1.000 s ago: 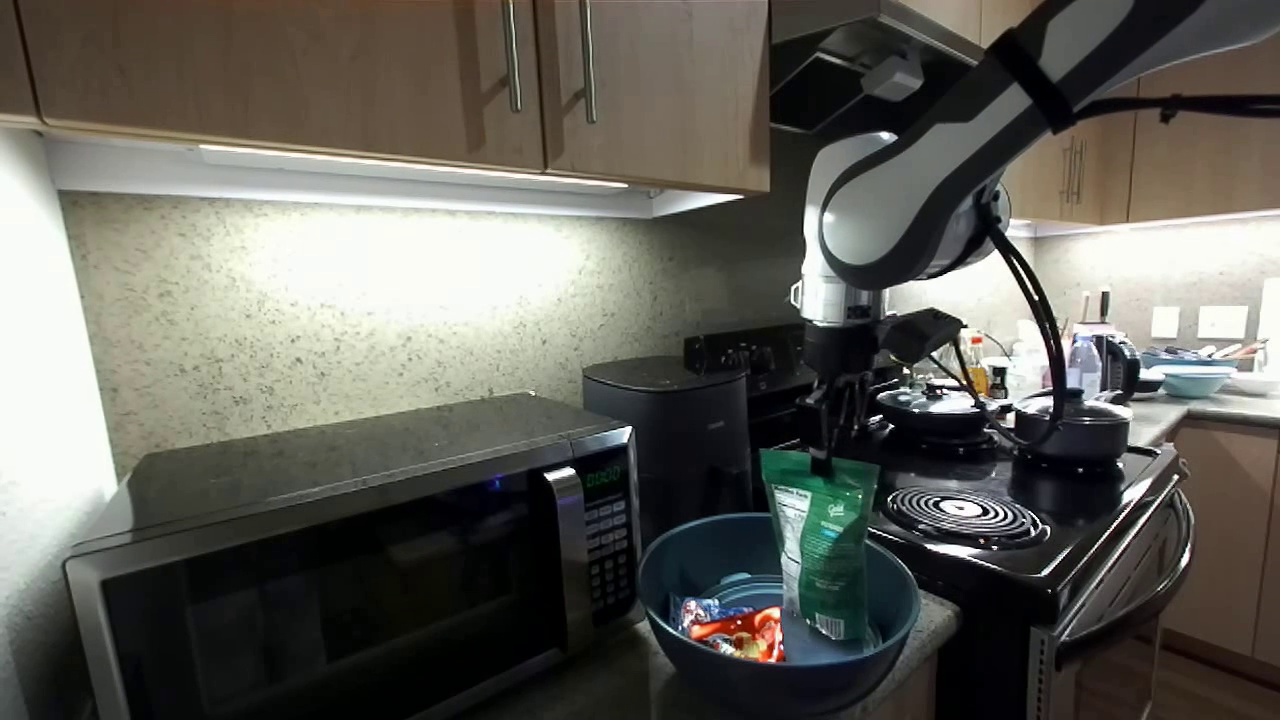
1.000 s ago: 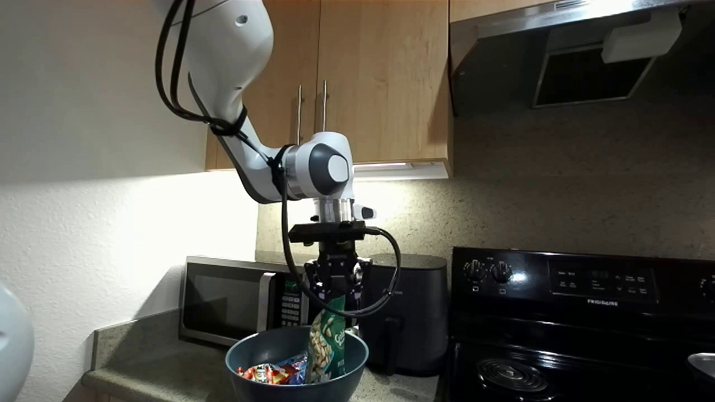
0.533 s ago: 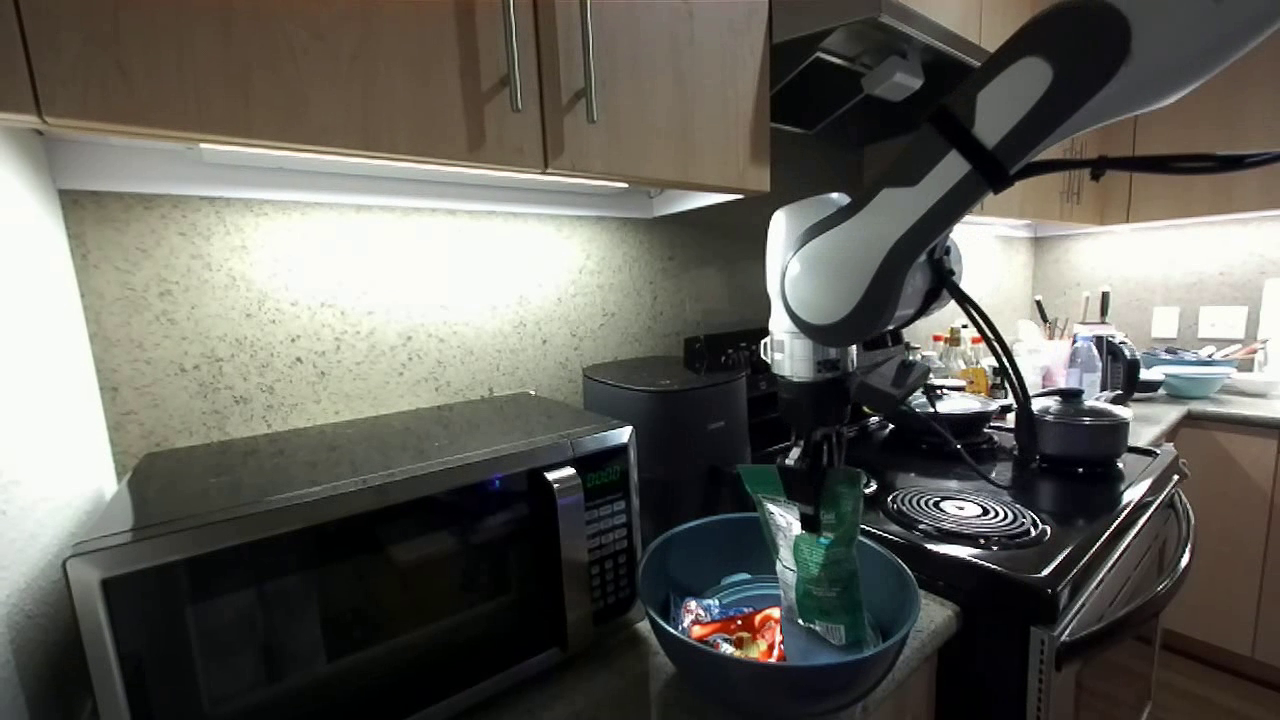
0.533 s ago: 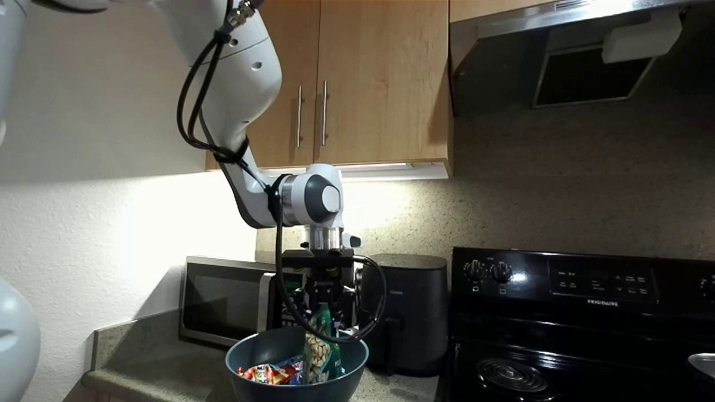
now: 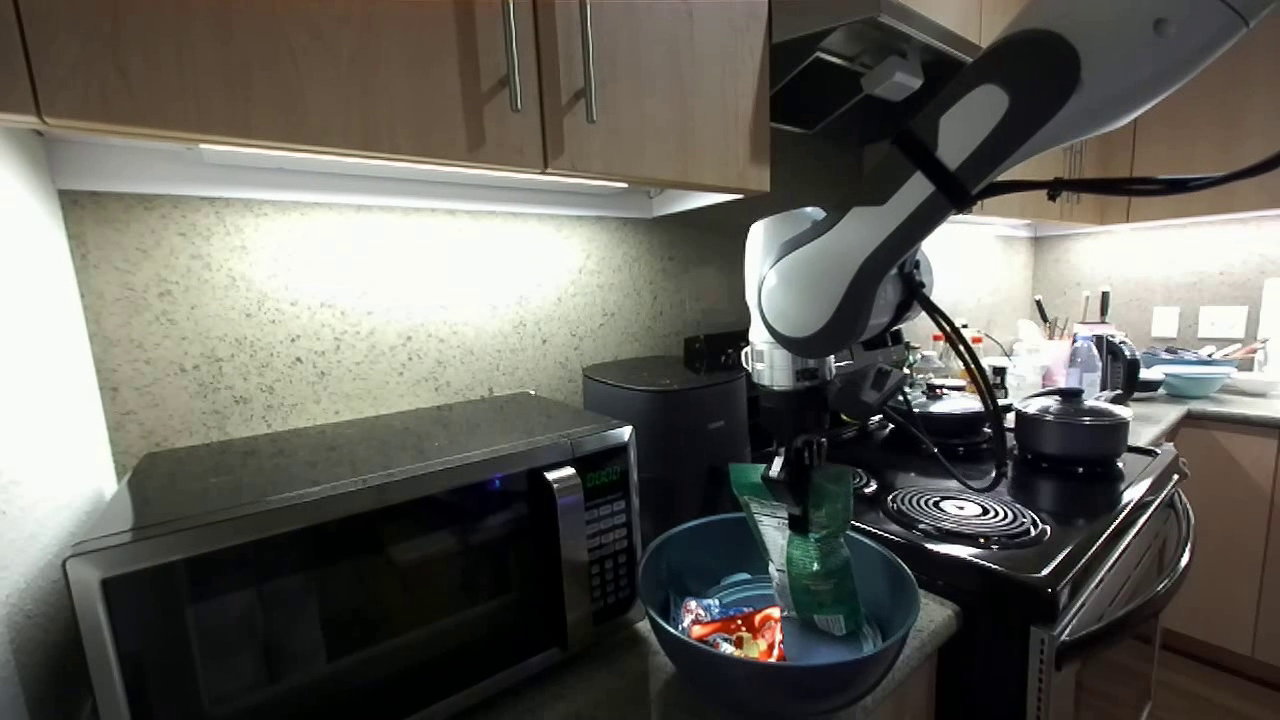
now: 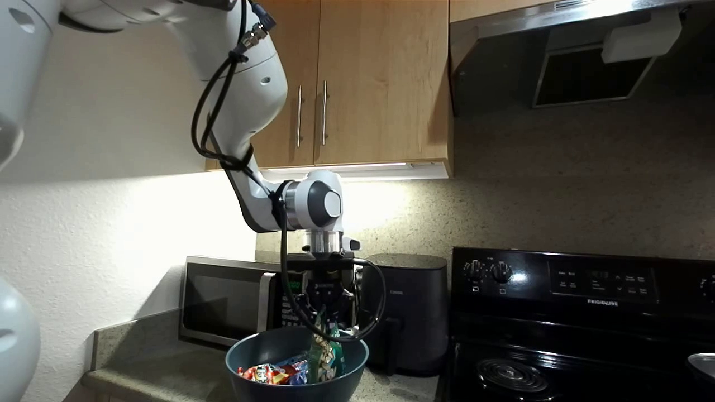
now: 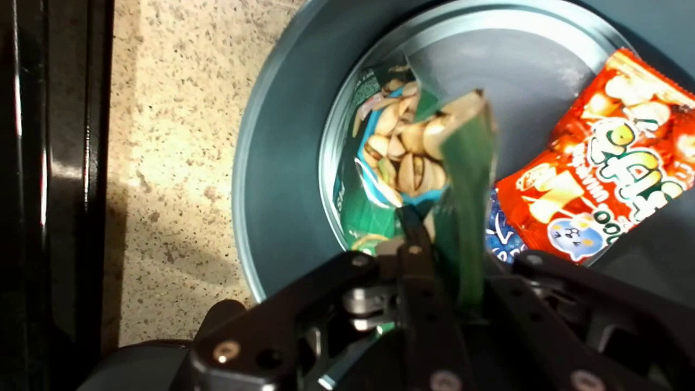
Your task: Remove the green, red and blue sachets from the bowl, respectively
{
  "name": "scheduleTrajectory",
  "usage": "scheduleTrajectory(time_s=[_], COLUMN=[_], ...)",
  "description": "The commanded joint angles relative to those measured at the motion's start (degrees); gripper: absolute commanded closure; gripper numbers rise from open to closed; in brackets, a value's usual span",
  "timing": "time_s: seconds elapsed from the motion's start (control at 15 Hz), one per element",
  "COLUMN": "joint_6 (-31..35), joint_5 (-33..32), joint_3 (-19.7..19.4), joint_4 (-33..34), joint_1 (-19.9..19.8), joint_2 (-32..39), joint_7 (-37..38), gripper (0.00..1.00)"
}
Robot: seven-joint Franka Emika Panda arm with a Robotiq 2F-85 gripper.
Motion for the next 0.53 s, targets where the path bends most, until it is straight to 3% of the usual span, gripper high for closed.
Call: scheduleTrajectory(time_s=[0.0, 0.47], joint_6=[1.2, 2.7], joint_5=[-3.0, -8.6], joint_3=[-0.5, -1.9], joint_4=[-1.1, -3.7], joint_1=[-0.2, -1.8], joint_2=[-4.3, -13.0], joint_7=[3.9, 11.9], gripper=[0.93, 0.93])
